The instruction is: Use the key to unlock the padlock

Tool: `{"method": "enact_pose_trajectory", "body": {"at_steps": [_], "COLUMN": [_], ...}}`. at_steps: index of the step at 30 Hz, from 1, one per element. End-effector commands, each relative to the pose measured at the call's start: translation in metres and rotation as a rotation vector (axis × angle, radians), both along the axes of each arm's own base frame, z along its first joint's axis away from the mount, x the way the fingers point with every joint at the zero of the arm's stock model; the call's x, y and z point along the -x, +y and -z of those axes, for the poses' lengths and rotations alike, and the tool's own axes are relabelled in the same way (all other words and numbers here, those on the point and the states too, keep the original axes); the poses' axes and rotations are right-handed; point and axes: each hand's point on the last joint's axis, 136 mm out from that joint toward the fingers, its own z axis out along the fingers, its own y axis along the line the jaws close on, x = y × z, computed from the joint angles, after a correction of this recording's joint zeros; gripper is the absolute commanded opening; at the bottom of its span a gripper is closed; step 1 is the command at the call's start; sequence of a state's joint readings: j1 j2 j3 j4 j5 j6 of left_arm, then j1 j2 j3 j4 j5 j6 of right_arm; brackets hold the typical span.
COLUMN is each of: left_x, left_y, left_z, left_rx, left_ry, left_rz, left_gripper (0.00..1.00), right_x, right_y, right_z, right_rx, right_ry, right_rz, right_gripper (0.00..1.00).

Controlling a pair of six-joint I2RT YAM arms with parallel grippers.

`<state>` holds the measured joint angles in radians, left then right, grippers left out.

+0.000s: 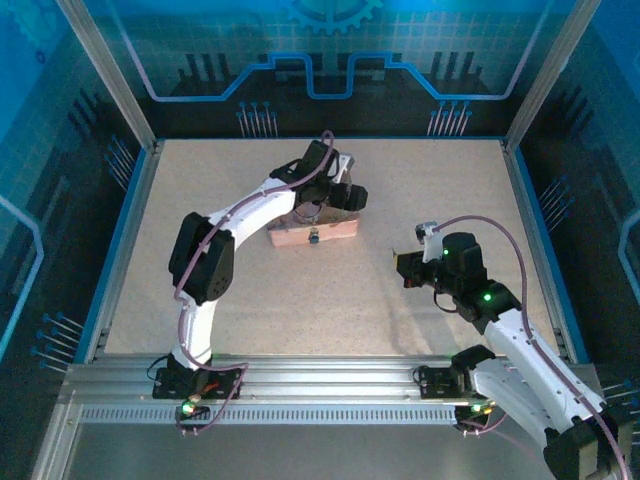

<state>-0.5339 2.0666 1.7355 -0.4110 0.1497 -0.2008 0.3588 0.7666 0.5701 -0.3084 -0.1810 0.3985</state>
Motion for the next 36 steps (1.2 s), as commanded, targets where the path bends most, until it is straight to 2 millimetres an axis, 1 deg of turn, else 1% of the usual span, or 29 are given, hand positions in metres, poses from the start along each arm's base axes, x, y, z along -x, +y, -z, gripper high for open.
{"method": "enact_pose_trajectory", "body": {"at_steps": [1, 6, 11, 14, 17, 23, 29, 32, 34, 36], "left_x": [0.001, 0.007, 0.021, 0.033, 0.047, 0.076, 0.102, 0.109, 0.111, 0.11], "left_y": [0.001, -0.001, -0.004, -0.008, -0.011, -0.019, -0.034, -0.044, -0.049, -0.05], "left_z": [0.013, 0.027, 0.041, 0.049, 0.052, 0.053, 0.048, 0.042, 0.035, 0.026], "left_rx": [-0.042, -0.054, -0.076, -0.074, -0.064, -0.061, -0.041, -0.018, 0.015, 0.032], "left_ry": [0.032, 0.064, 0.095, 0.121, 0.127, 0.129, 0.129, 0.125, 0.123, 0.105], "left_rz": [0.014, 0.026, 0.053, 0.072, 0.084, 0.114, 0.15, 0.171, 0.18, 0.183], "left_gripper": [0.9, 0.9, 0.9, 0.9, 0.9, 0.9, 0.9, 0.9, 0.91, 0.9], "right_x": [0.002, 0.003, 0.004, 0.004, 0.004, 0.001, -0.003, -0.004, -0.005, -0.007], "right_y": [-0.008, -0.012, -0.015, -0.018, -0.022, -0.032, -0.042, -0.041, -0.038, -0.035], "right_z": [0.009, 0.01, 0.009, 0.007, 0.008, 0.012, 0.018, 0.021, 0.023, 0.025], "right_rx": [0.034, 0.059, 0.082, 0.089, 0.086, 0.037, -0.017, -0.037, -0.046, -0.061], "right_ry": [0.025, 0.041, 0.051, 0.053, 0.067, 0.1, 0.123, 0.128, 0.129, 0.133], "right_rz": [0.023, 0.035, 0.044, 0.052, 0.062, 0.098, 0.126, 0.12, 0.109, 0.097], "right_gripper": [0.0, 0.0, 0.0, 0.0, 0.0, 0.0, 0.0, 0.0, 0.0, 0.0]}}
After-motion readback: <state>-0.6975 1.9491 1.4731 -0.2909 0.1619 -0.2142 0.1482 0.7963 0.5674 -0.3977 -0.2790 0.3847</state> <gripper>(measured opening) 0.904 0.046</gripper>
